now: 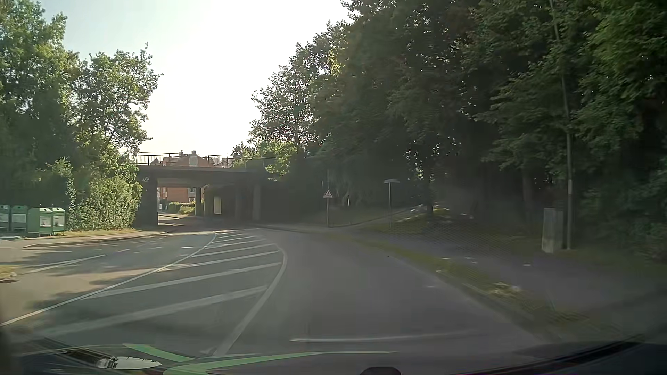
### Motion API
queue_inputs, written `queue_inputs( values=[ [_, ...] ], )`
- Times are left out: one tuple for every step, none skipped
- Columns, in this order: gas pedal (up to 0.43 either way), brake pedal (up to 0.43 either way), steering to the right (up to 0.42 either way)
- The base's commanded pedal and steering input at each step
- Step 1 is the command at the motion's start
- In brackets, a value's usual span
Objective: Follow the waypoints while adhering to traffic rules and regulations
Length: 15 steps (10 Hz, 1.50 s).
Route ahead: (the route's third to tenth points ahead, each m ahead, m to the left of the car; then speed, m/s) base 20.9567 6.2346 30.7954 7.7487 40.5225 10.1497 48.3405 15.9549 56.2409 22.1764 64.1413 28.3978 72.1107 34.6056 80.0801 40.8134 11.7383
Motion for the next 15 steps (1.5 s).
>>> queue_inputs(
  values=[
    [0.02,0.0,-0.038],
    [0.02,0.0,-0.043],
    [0.028,0.0,-0.045],
    [0.028,0.0,-0.049],
    [0.028,0.0,-0.051],
    [0.028,0.0,-0.052],
    [0.039,0.0,-0.056],
    [0.039,0.0,-0.061],
    [0.039,0.0,-0.065],
    [0.039,0.0,-0.069],
    [0.039,0.0,-0.07],
    [0.039,0.0,-0.072],
    [0.039,0.0,-0.074],
    [0.039,0.0,-0.078],
    [0.047,0.0,-0.08]
  ],
)
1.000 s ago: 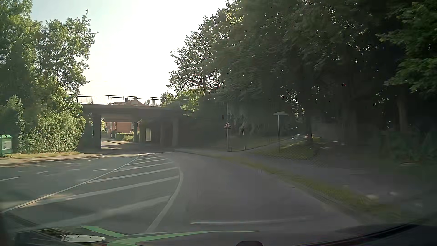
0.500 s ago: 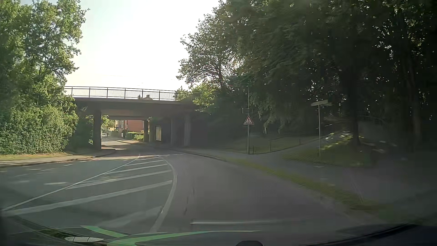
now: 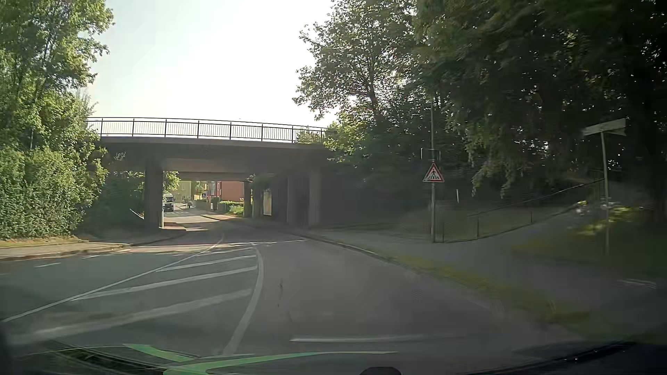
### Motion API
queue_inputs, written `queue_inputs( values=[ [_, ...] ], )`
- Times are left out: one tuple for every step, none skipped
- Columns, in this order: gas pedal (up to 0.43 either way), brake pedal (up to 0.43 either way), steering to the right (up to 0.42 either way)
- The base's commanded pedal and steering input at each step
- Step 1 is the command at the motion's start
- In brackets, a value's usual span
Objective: Follow the waypoints while adhering to traffic rules and regulations
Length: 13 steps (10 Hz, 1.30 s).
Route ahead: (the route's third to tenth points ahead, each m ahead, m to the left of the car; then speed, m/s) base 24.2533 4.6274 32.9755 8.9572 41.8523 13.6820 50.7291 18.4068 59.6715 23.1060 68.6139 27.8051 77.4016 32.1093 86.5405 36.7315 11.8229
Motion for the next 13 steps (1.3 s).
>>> queue_inputs(
  values=[
    [0.047,0.0,-0.079],
    [0.047,0.0,-0.08],
    [0.047,0.0,-0.079],
    [0.039,0.0,-0.078],
    [0.0,0.0,-0.077],
    [0.0,0.0,-0.077],
    [0.0,0.0,-0.075],
    [0.0,0.0,-0.072],
    [0.0,0.0,-0.07],
    [0.0,0.0,-0.07],
    [0.0,0.0,-0.068],
    [0.0,0.0,-0.066],
    [0.0,0.0,-0.066]
  ],
)
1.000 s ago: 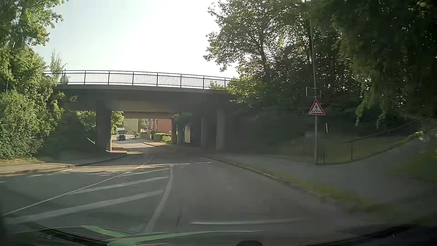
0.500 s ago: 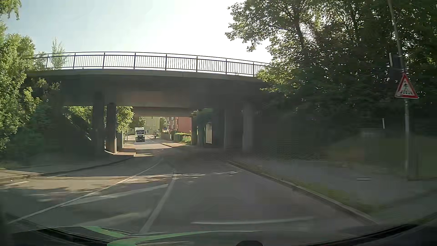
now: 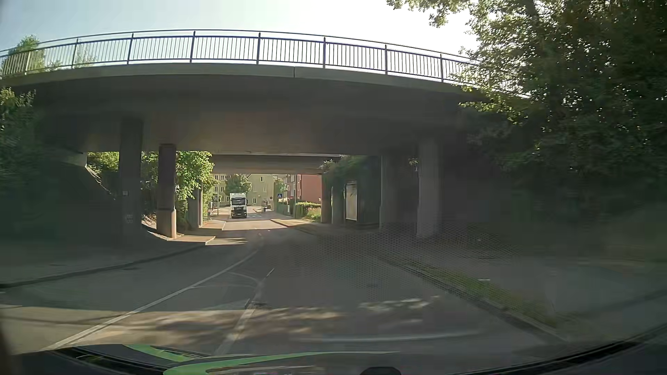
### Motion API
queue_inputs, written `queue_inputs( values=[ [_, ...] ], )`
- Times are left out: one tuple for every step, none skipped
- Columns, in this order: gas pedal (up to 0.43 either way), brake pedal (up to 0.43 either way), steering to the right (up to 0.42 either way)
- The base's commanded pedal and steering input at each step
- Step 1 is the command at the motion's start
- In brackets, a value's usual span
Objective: Follow the waypoints while adhering to traffic rules and regulations
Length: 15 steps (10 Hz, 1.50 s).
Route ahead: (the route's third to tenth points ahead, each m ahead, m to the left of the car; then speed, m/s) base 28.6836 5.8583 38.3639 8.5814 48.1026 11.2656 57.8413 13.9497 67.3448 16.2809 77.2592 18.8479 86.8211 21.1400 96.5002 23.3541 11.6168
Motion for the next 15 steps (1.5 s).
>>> queue_inputs(
  values=[
    [0.0,0.0,-0.066],
    [0.0,0.0,-0.065],
    [0.0,0.0,-0.063],
    [0.0,0.0,-0.06],
    [0.0,0.0,-0.057],
    [0.0,0.0,-0.054],
    [0.0,0.0,-0.051],
    [0.0,0.0,-0.049],
    [0.0,0.0,-0.048],
    [0.0,0.0,-0.046],
    [0.0,0.0,-0.039],
    [0.0,0.0,-0.034],
    [0.0,0.0,-0.03],
    [0.0,0.0,-0.029],
    [0.0,0.0,-0.029]
  ],
)
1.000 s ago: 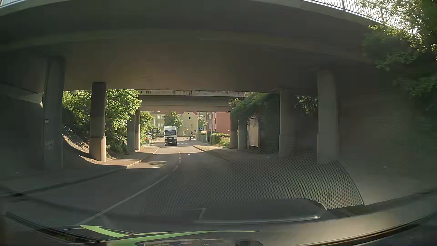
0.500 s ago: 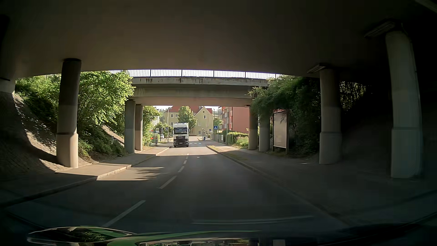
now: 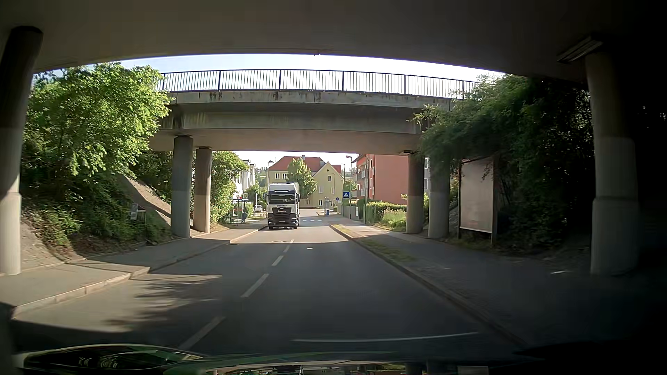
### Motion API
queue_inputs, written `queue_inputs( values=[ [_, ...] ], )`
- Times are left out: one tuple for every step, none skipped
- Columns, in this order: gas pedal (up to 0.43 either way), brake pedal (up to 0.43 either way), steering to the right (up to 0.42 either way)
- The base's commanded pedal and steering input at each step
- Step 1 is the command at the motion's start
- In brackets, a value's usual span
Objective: Follow the waypoints while adhering to traffic rules and regulations
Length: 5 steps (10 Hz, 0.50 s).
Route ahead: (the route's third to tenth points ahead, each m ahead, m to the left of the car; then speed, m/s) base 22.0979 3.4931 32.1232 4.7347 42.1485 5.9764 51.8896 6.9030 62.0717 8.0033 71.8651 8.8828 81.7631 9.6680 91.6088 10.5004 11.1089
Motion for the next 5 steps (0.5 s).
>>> queue_inputs(
  values=[
    [0.0,0.0,-0.029],
    [0.0,0.0,-0.029],
    [0.0,0.0,-0.028],
    [0.0,0.0,-0.027],
    [0.047,0.0,-0.025]
  ],
)
